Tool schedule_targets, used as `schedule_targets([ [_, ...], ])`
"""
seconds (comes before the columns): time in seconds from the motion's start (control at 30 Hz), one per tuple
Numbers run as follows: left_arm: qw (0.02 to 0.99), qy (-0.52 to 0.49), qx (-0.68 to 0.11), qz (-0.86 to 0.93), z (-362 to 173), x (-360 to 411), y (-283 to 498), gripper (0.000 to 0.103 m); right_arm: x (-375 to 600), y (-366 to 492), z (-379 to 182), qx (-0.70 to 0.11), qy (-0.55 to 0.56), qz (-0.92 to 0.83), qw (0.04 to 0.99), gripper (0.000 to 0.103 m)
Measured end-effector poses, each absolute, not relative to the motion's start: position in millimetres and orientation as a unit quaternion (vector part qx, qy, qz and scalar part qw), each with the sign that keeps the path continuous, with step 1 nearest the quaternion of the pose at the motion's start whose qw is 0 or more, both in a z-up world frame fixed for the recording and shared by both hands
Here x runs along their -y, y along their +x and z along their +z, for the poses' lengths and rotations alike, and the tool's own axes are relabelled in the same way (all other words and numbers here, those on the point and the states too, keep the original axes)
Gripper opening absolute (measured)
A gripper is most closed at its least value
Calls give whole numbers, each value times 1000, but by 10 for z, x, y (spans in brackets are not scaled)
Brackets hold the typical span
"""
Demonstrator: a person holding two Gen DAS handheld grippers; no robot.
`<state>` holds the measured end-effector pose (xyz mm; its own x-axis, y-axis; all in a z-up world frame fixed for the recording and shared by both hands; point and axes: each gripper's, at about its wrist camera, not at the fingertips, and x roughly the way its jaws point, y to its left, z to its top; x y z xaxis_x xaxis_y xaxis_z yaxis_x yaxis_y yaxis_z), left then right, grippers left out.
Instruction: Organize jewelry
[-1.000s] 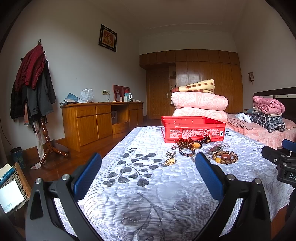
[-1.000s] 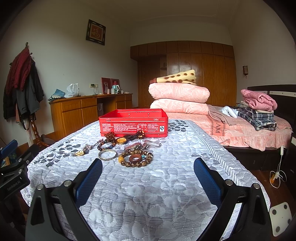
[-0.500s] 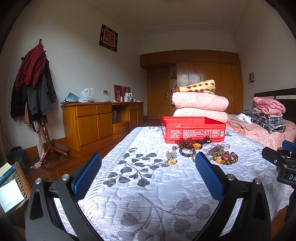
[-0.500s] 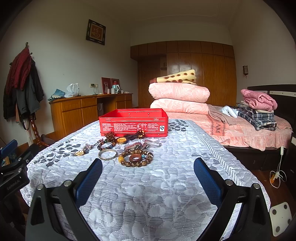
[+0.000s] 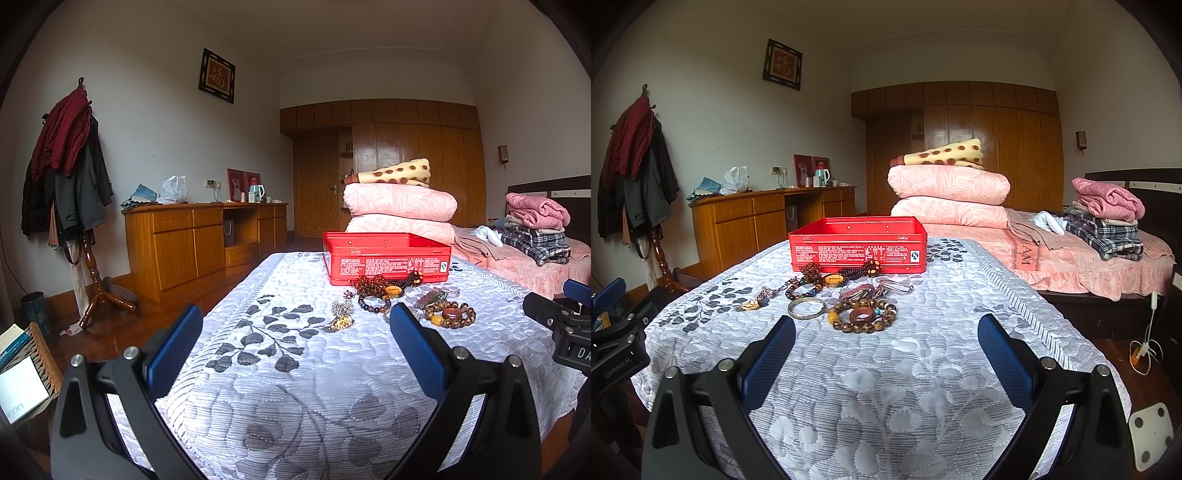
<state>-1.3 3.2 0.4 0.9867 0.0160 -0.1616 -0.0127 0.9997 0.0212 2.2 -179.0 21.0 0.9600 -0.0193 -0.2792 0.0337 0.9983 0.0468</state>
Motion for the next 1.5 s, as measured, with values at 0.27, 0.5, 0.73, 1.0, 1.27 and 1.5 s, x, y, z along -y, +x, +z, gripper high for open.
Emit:
schedule_targets([
  [0.27, 996, 8, -83, 10, 31, -76, -3, 98, 1791, 29, 206, -141, 26, -13, 990, 97],
  [0.5, 996, 9, -84, 10, 14, -52, 26, 98, 1791, 39, 199, -142, 26, -13, 989, 97],
  [0.73, 996, 11, -93, 12, -20, -37, 97, 98, 1799, 105, 171, -149, 27, -11, 988, 97],
  [1.0, 993, 15, -117, 9, -34, 2, 247, 98, 1788, 231, 126, -171, 30, 3, 985, 97],
  [1.27, 981, 15, -194, -6, -14, 6, 613, 98, 1882, 570, 83, -236, 66, 33, 969, 97],
  [1.5, 965, 10, -262, -17, -31, -6, 1024, 98, 1882, 861, 112, -269, 62, 31, 961, 97],
])
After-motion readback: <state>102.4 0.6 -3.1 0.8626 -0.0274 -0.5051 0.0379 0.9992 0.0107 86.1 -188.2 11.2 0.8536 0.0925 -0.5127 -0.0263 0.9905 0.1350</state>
